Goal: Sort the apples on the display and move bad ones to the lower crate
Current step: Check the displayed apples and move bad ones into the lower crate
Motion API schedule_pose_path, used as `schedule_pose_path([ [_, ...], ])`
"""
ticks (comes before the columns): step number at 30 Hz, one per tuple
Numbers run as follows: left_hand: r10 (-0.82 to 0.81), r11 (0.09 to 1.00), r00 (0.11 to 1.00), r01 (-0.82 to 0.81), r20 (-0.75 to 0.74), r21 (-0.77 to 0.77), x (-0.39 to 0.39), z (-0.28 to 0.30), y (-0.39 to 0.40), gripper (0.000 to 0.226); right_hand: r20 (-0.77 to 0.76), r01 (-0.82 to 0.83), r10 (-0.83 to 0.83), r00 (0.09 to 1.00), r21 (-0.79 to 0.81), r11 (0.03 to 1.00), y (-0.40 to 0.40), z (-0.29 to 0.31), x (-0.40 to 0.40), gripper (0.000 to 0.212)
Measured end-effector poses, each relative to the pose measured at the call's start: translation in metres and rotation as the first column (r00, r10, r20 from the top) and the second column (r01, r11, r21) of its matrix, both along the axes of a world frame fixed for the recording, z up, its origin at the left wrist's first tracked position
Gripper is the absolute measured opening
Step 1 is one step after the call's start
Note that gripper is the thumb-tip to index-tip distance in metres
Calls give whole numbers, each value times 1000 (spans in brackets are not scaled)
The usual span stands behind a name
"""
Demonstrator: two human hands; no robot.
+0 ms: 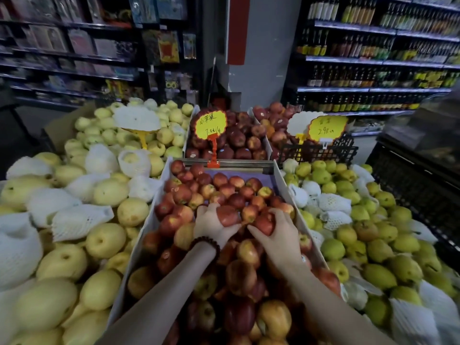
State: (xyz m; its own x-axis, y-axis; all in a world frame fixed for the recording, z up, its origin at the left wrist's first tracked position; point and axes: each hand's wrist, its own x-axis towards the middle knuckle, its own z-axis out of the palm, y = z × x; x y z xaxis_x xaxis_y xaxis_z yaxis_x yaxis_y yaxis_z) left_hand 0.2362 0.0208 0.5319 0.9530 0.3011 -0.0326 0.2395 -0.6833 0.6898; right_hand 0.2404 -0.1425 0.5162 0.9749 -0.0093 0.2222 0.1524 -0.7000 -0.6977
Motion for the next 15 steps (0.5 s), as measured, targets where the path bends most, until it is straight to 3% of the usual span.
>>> schedule_pose_path([
  [5, -163, 978, 974, 181, -158, 107, 21, -27, -7, 64, -96, -37, 1, 995, -374, 927, 0, -20, 18, 70],
  [8, -203, 964, 959, 231, -197, 129, 19, -37, -8, 61, -231, -125, 13, 973, -478, 869, -1, -19, 23, 75],
  [15, -224, 965, 963, 240, -148, 101, 7, -34, -10, 62, -256, -114, -14, 967, -476, 872, 5, -9, 18, 66],
])
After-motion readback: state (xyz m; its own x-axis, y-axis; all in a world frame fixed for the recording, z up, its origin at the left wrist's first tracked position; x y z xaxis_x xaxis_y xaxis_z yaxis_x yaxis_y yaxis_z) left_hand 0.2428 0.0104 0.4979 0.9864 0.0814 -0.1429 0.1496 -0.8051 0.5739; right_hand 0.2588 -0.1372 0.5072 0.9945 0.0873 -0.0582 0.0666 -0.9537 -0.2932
